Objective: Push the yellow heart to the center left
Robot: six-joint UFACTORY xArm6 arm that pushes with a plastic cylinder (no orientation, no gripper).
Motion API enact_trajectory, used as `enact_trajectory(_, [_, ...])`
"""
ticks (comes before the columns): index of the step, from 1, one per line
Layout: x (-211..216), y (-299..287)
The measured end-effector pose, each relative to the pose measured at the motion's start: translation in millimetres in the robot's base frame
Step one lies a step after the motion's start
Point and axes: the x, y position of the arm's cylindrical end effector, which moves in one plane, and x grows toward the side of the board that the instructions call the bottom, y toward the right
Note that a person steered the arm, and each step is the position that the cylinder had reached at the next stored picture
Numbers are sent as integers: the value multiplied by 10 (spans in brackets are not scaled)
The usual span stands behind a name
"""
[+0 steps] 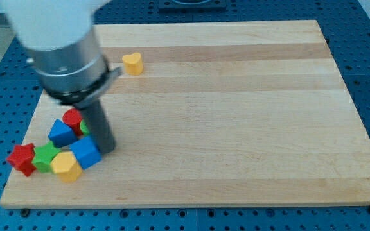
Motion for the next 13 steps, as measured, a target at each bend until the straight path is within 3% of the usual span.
enact_trajectory(1, [106,133])
enact_trajectory(2, [-250,737])
enact_trajectory(3, [-1331,1030])
enact_trajectory(4, [-2234,669])
enact_trajectory(5, [-2678,555])
enact_trajectory(6, [-2459,180])
enact_trajectory(7, [-1505,201])
enact_trajectory(8, [-1687,299])
enact_trajectory(10, [-2095,-572])
enact_trajectory(11, [-2371,-21])
enact_trajectory(12, [-2316,835])
enact_trajectory(13, [-1629,572])
